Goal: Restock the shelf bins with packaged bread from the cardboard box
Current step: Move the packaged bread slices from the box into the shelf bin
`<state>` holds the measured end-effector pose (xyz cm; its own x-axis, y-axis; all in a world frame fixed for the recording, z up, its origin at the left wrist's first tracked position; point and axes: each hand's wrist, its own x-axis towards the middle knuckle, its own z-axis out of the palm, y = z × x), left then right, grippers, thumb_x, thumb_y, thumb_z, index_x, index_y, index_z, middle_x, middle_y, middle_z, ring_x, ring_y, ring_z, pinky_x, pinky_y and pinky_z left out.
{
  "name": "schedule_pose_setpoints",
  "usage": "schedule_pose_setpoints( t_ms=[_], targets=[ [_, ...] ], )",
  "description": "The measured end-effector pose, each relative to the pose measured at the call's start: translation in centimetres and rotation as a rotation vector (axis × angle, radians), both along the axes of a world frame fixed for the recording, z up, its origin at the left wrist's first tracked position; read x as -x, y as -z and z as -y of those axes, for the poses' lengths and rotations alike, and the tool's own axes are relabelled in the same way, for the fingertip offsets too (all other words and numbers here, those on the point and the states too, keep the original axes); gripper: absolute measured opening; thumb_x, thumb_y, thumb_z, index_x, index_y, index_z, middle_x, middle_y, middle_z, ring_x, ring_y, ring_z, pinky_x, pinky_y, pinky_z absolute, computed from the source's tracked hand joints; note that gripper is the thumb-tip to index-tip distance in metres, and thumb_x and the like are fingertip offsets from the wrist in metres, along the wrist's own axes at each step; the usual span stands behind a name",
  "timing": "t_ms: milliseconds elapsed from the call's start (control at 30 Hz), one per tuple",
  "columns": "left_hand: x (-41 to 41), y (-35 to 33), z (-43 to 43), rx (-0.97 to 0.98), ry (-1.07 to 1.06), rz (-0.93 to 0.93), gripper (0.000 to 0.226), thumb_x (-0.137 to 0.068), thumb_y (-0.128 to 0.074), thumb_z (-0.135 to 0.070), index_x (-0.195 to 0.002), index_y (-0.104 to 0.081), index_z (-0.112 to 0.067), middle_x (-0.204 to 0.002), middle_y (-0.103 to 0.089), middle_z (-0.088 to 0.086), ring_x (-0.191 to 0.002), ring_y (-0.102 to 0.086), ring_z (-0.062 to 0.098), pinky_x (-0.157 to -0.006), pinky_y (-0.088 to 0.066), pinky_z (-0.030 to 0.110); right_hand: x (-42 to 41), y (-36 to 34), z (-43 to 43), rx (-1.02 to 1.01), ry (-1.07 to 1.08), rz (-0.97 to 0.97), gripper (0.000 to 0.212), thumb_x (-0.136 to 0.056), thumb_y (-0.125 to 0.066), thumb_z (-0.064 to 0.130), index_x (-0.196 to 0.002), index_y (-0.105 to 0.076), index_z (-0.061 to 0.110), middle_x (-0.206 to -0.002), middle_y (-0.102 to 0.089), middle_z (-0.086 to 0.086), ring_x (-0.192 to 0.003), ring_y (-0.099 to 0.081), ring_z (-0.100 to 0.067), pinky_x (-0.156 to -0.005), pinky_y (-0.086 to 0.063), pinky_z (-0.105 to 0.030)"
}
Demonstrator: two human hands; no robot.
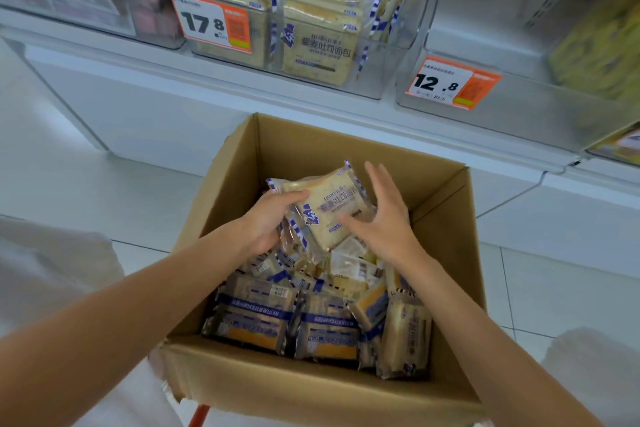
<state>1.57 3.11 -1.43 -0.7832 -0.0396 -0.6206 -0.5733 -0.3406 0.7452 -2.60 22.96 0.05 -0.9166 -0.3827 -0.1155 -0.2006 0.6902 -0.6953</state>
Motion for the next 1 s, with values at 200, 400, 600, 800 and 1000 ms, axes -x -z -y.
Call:
schedule_pose_setpoints(
  t_ms=[200, 400, 600, 800, 1000],
  targets=[
    [1.2, -3.1, -0.1, 0.23, 0.337, -0.282, 0.036, -0.087, -0.071, -0.04, -0.118, -0.066, -0.022, -0.113, -0.072, -0.004, -0.111, -0.065, 0.014, -0.102, -0.048, 0.038, 2.6, -3.5, 1.3, -0.403, -0.38, -0.194, 0.118, -0.068, -0.074, 0.066, -0.156, -0.007, 0.027, -0.159, -0.027, 0.002, -0.147, -0.02, -0.017, -0.122, -0.004, -0.042],
    [4.4, -10.2, 1.8, 0.483, 0.506, -0.575, 0.029, -0.093, -0.065, -0.029, -0.116, -0.065, -0.01, -0.111, -0.073, 0.006, -0.104, -0.068, 0.017, -0.097, -0.052, 0.034, 4.3, -10.6, 3.5, -0.332, -0.304, -0.054, 0.077, -0.06, -0.081, 0.064, -0.12, -0.047, 0.029, -0.11, -0.052, 0.014, -0.1, -0.055, -0.007, -0.086, -0.049, -0.032],
    [8.4, -16.2, 5.2, 0.575, 0.458, -0.796, 0.028, -0.096, -0.056, -0.038, -0.118, -0.055, -0.021, -0.106, -0.06, -0.013, -0.098, -0.059, -0.001, -0.082, -0.045, 0.013, 5.6, -18.5, 6.6, -0.254, -0.206, -0.129, 0.059, -0.074, -0.077, 0.053, -0.12, -0.044, 0.034, -0.091, -0.059, 0.018, -0.08, -0.057, 0.003, -0.068, -0.044, -0.02],
    [16.0, -18.2, 11.2, 1.043, 0.167, -0.953, 0.03, -0.101, -0.048, -0.037, -0.12, -0.058, -0.016, -0.121, -0.06, 0.001, -0.113, -0.055, 0.02, -0.093, -0.044, 0.032, 7.9, -24.4, 7.5, -0.122, 0.171, -0.503, 0.041, -0.081, -0.076, 0.04, -0.101, -0.044, 0.024, -0.083, -0.059, 0.005, -0.068, -0.059, -0.001, -0.052, -0.045, -0.022],
    [21.9, -17.7, 11.9, 1.546, 0.772, -0.68, 0.067, -0.096, -0.029, -0.067, -0.154, -0.021, -0.037, -0.166, -0.009, -0.002, -0.152, -0.004, 0.022, -0.122, -0.001, 0.051, 13.9, -22.6, 10.7, -0.336, 0.313, -0.654, 0.043, -0.085, -0.071, 0.044, -0.104, -0.038, 0.024, -0.082, -0.054, 0.004, -0.075, -0.061, -0.024, -0.062, -0.05, -0.04]
  ],
)
